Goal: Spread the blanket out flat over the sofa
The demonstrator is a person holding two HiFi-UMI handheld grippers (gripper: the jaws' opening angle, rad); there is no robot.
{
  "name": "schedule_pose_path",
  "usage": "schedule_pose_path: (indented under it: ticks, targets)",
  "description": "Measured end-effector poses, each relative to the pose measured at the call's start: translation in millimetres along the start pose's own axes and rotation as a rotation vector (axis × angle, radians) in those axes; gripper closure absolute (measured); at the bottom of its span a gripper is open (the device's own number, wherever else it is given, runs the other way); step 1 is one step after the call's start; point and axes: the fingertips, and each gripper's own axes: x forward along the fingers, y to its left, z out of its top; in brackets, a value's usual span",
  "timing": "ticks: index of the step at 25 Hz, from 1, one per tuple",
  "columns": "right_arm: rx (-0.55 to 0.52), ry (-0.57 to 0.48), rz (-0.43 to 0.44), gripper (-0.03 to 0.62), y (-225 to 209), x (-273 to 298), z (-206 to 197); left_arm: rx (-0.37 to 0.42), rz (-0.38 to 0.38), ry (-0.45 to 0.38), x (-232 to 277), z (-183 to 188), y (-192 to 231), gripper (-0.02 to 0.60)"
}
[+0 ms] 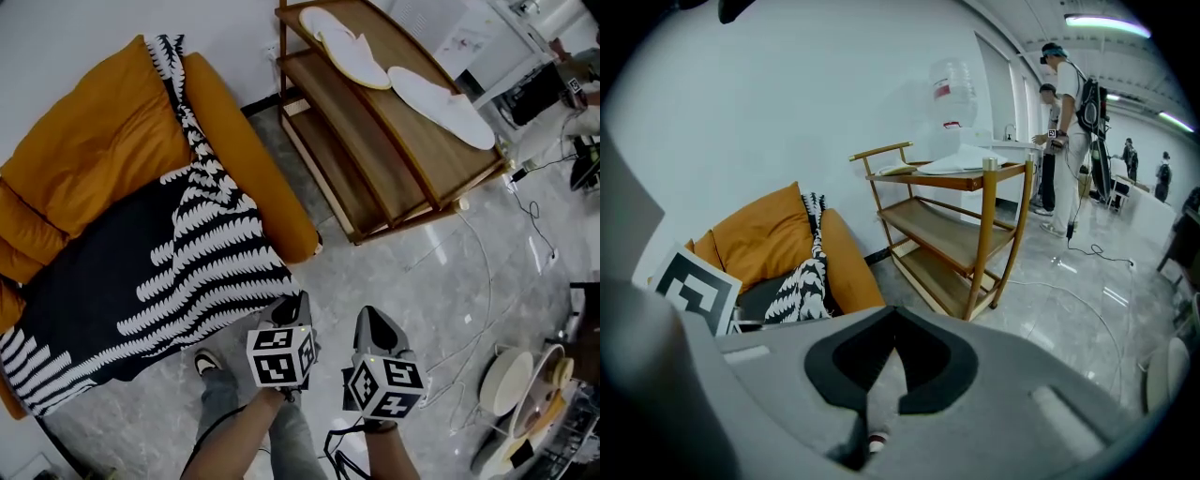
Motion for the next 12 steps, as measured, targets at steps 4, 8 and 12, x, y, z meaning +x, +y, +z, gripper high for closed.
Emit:
schedule_pose_path:
  ticks: [4,8,12]
  targets:
    - [-0.002,0.027,0.004,0.589,-3.4,6.5,-8.8,0.005,-0.024,0.020,14.3,-15.9,0.6,0.567]
    - [-0.004,0.038,0.007,0.589,-5.3,14.4,-11.7,0.016,-0.044,0.022,27.4,-22.7,3.2,0.566]
    - [-0.008,0.048,0.011,0.589,-6.6,19.7,-12.6,0.040,-0.050,0.029,41.0,-32.0,5.3,0.566]
